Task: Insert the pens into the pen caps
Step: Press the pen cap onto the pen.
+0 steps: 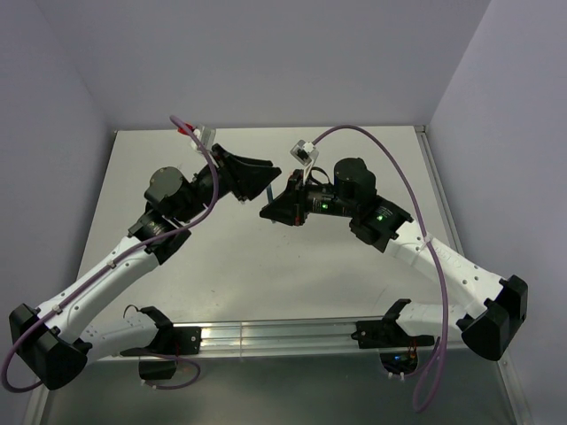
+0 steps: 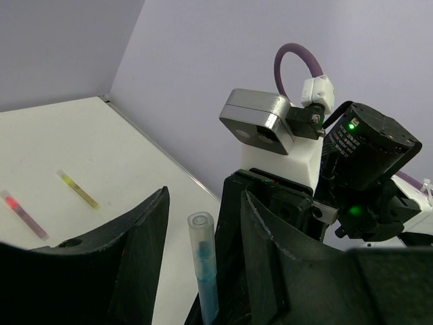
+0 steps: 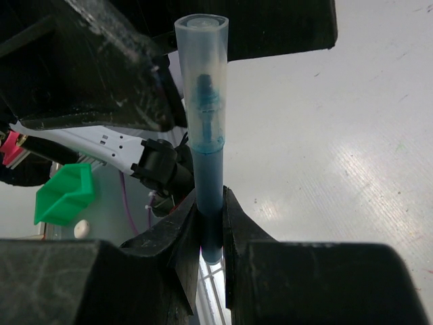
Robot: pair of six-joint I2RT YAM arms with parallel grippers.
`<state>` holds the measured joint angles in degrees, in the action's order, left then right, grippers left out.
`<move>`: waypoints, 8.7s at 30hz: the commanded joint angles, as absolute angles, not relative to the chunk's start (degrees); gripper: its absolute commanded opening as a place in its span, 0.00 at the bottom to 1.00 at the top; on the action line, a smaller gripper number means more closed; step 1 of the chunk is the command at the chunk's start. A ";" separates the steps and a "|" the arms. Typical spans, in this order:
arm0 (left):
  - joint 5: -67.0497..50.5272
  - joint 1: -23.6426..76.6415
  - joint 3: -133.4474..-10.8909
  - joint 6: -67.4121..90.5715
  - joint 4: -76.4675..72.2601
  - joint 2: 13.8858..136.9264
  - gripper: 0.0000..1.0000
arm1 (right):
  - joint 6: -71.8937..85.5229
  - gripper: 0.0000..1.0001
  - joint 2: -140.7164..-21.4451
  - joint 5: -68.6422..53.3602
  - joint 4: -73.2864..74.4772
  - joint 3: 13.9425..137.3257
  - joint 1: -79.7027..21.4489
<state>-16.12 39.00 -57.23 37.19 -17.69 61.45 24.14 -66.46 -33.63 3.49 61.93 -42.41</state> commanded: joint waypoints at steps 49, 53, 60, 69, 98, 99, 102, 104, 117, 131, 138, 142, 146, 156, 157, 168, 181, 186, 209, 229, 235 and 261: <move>-32.52 48.69 -38.14 46.23 -29.36 68.29 0.00 | 21.71 0.00 -69.52 -21.45 -5.72 76.29 -31.46; -32.08 48.69 -40.25 45.71 -25.93 67.41 0.00 | 20.30 0.00 -67.24 -18.99 -5.36 74.45 -31.46; -29.98 48.60 -42.19 44.30 -19.25 65.57 0.00 | 19.25 0.00 -64.60 -15.82 -3.95 72.34 -31.46; -26.28 48.43 -47.72 40.08 -10.73 62.84 0.00 | 22.41 0.00 -64.07 -23.81 -1.94 71.98 -31.99; -23.11 42.47 -58.10 35.50 -4.74 58.45 0.53 | 24.34 0.00 -64.24 -29.96 4.48 73.30 -34.72; -25.29 41.49 -58.10 36.03 -5.44 58.36 0.54 | 24.52 0.00 -64.34 -30.32 4.22 73.13 -34.80; -27.50 38.86 -58.62 36.39 -6.94 58.36 0.54 | 24.08 0.00 -65.13 -30.32 4.74 73.39 -35.59; -28.04 38.24 -59.06 36.12 -7.73 58.18 0.55 | 23.64 0.00 -65.56 -29.80 5.27 73.56 -36.47; -25.13 33.58 -66.26 32.34 -6.42 57.57 0.70 | 22.85 0.00 -66.62 -30.40 6.50 72.95 -39.02; -31.38 31.46 -71.01 34.28 -9.41 63.98 0.68 | 21.97 0.00 -69.87 -31.12 6.94 74.09 -43.85; -33.92 31.20 -71.90 35.86 -10.46 66.35 0.65 | 21.53 0.00 -70.58 -30.94 6.94 74.79 -45.52; -34.72 31.03 -71.81 36.39 -11.08 66.53 0.62 | 20.74 0.00 -71.01 -30.50 7.73 75.23 -46.05; -35.59 30.94 -71.98 36.65 -10.90 66.88 0.53 | 20.22 0.00 -71.54 -30.50 8.35 75.59 -46.58; -37.79 30.67 -71.28 38.32 -11.43 67.50 0.36 | 19.42 0.00 -72.86 -29.80 9.05 76.64 -47.37; -37.88 30.67 -71.28 38.49 -11.51 67.59 0.35 | 19.34 0.00 -72.95 -29.62 9.05 76.73 -47.29; -41.22 30.67 -68.21 41.31 -13.44 68.12 0.00 | 18.54 0.00 -73.04 -26.55 9.67 77.25 -47.37; -39.29 32.52 -59.42 38.85 -13.45 64.95 0.00 | 19.86 0.00 -71.28 -21.62 7.65 76.82 -46.58; -36.92 36.29 -56.43 37.53 -12.57 65.30 0.00 | 20.65 0.00 -71.46 -21.89 7.03 78.39 -43.68; -34.37 43.68 -48.34 40.25 -18.02 67.85 0.00 | 25.14 0.00 -73.30 -20.22 -1.49 85.86 -37.62; -37.53 46.41 -45.35 41.13 -16.35 69.26 0.00 | 21.71 0.00 -79.19 -19.86 3.34 97.47 -33.75; -39.81 46.49 -44.74 42.80 -17.23 68.82 0.00 | 21.36 0.00 -79.72 -19.42 3.25 97.73 -33.75; -35.07 39.55 -53.26 58.18 -13.80 70.84 0.00 | 23.38 0.00 -77.78 -21.53 2.46 86.75 -34.37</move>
